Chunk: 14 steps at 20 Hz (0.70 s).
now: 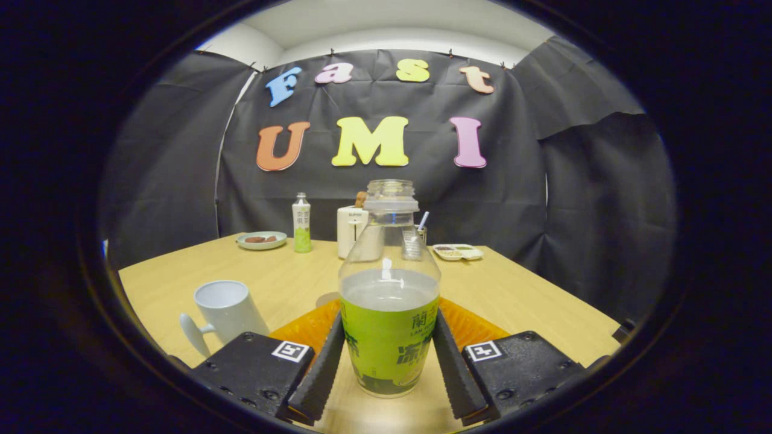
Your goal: Take the bottle from table, then pour the juice into the cup, finally place the bottle on the coaster
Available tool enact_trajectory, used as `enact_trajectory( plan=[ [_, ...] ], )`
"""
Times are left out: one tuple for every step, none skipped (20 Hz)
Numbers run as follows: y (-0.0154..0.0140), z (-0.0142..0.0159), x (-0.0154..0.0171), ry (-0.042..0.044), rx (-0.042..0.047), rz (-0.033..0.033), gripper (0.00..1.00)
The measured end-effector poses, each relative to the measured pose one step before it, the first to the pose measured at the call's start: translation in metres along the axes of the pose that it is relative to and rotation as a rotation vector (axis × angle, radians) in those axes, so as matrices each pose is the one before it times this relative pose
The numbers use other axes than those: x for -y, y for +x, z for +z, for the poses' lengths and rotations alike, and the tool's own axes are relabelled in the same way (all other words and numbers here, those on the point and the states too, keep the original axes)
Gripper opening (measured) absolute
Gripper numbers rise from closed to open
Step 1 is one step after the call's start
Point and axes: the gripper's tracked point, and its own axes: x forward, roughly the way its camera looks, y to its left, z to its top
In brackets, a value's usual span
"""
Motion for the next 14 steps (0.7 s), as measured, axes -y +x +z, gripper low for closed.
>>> enact_trajectory(
  plan=[
    [-0.00499,0.00607,0.00538,-0.01745,-0.0001,-0.01065,0.8],
    [-0.00308,0.00689,0.00569,-0.01536,0.0051,-0.01378,0.8],
    [-0.00558,0.00779,0.00648,-0.02083,0.00425,-0.01861,0.8],
    [-0.00386,0.00685,0.00582,-0.02259,0.00377,-0.01484,0.8],
    [-0.00297,0.00704,0.00464,-0.03567,0.00749,-0.01295,0.8],
    [-0.00209,0.00686,0.00606,-0.05016,-0.0006,-0.02313,0.8],
    [-0.00125,0.00279,0.00737,-0.06779,-0.00143,-0.02914,0.8],
    [-0.00093,0.00564,0.00567,-0.06613,0.00523,-0.02719,0.8],
    [-0.00044,0.00671,0.00347,-0.07911,0.00843,-0.02782,0.8],
    [0.00011,0.00511,0.00125,-0.06857,0.00331,-0.01531,0.8],
    [0.00131,0.00229,-0.00226,-0.06612,-0.00057,-0.00827,0.8],
    [-0.00028,0.00281,-0.00143,-0.05727,-0.00357,-0.00353,0.8],
    [0.00005,0.00167,-0.00198,-0.04711,-0.00665,-0.00238,0.8],
    [-0.00056,0.00255,-0.00265,-0.04453,-0.00611,0.00486,0.8]
  ],
)
